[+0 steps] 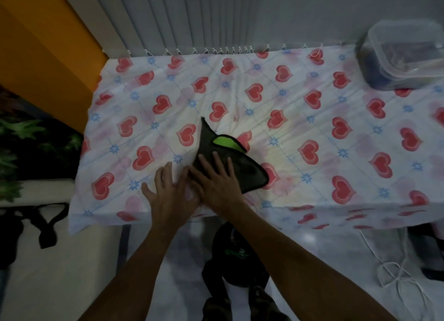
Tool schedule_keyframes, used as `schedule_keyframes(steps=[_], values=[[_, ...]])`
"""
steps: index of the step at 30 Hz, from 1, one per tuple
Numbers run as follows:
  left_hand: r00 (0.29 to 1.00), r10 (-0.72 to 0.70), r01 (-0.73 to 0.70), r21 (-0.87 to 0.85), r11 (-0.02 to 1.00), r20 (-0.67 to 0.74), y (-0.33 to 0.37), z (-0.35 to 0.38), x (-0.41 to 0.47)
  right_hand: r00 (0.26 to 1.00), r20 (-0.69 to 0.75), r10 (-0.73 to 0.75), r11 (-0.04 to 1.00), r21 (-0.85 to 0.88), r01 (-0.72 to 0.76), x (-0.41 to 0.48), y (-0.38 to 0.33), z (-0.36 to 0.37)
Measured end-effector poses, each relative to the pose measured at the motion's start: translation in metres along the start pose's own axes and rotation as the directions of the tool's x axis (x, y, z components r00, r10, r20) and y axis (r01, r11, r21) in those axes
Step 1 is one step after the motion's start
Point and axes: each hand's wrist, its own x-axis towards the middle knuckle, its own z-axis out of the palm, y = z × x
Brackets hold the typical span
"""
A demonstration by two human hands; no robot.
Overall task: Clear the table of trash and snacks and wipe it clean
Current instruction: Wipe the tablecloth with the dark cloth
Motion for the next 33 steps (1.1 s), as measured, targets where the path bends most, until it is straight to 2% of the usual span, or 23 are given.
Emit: schedule_keyframes(steps=[3, 6, 10, 12, 15, 17, 18, 19, 21, 22, 24, 26, 28, 30, 33], values=[[1.000, -0.006, 0.006, 0.012, 1.000, 0.003, 0.000, 0.002, 0.001, 0.999, 0.011, -0.039, 0.998, -0.047, 0.040, 0.005, 0.024, -0.001], [0.999, -0.024, 0.024, 0.001, 1.000, 0.029, 0.001, 0.001, 0.003, 0.991, -0.070, 0.115, 0.992, -0.042, -0.118, -0.016, 0.061, -0.006], [0.999, -0.028, 0.028, 0.005, 1.000, 0.041, 0.001, -0.001, 0.004, 0.935, -0.125, 0.333, 0.940, -0.032, -0.339, -0.056, 0.098, -0.016], [0.999, -0.026, 0.025, 0.009, 1.000, 0.041, 0.001, -0.002, 0.004, 0.891, -0.130, 0.434, 0.896, -0.037, -0.442, -0.074, 0.115, -0.023], [0.999, -0.021, 0.022, -0.009, 1.000, 0.042, 0.001, -0.005, 0.003, 0.768, -0.196, 0.610, 0.780, -0.024, -0.626, -0.094, 0.130, -0.029], [0.999, -0.019, 0.020, -0.021, 1.000, 0.046, 0.001, -0.007, 0.003, 0.706, -0.241, 0.666, 0.730, 0.018, -0.683, -0.093, 0.126, -0.031], [0.999, -0.020, 0.021, -0.024, 0.999, 0.050, 0.001, -0.008, 0.004, 0.719, -0.256, 0.647, 0.749, 0.036, -0.661, -0.087, 0.120, -0.031], [0.998, -0.020, 0.021, -0.026, 0.999, 0.053, 0.002, -0.009, 0.004, 0.772, -0.256, 0.582, 0.804, 0.037, -0.593, -0.078, 0.109, -0.029], [0.998, -0.019, 0.020, -0.029, 0.999, 0.054, 0.003, -0.012, 0.005, 0.920, -0.216, 0.327, 0.943, 0.005, -0.334, -0.055, 0.077, -0.022], [0.999, -0.018, 0.019, -0.032, 0.999, 0.048, 0.005, -0.013, 0.004, 0.964, -0.188, 0.189, 0.981, -0.008, -0.194, -0.041, 0.057, -0.018], [1.000, -0.015, 0.015, -0.024, 1.000, 0.022, 0.005, -0.013, 0.002, 0.990, -0.143, -0.006, 1.000, -0.006, 0.005, -0.009, 0.019, -0.010], [0.999, -0.023, 0.023, -0.002, 1.000, 0.027, 0.006, -0.013, 0.003, 0.990, -0.069, -0.125, 0.992, 0.008, 0.125, 0.025, -0.005, -0.008], [0.996, -0.050, 0.048, 0.022, 0.999, 0.070, 0.008, -0.016, 0.005, 0.980, 0.040, -0.195, 0.980, -0.028, 0.197, 0.052, -0.006, -0.011], [0.997, -0.050, 0.048, 0.025, 0.999, 0.067, 0.010, -0.018, 0.005, 0.976, 0.073, -0.206, 0.975, -0.072, 0.211, 0.070, 0.010, -0.013], [0.997, -0.039, 0.041, -0.024, 0.999, 0.069, 0.008, -0.019, 0.004, 0.993, 0.043, -0.114, 0.990, -0.073, 0.117, 0.083, 0.045, -0.018]])
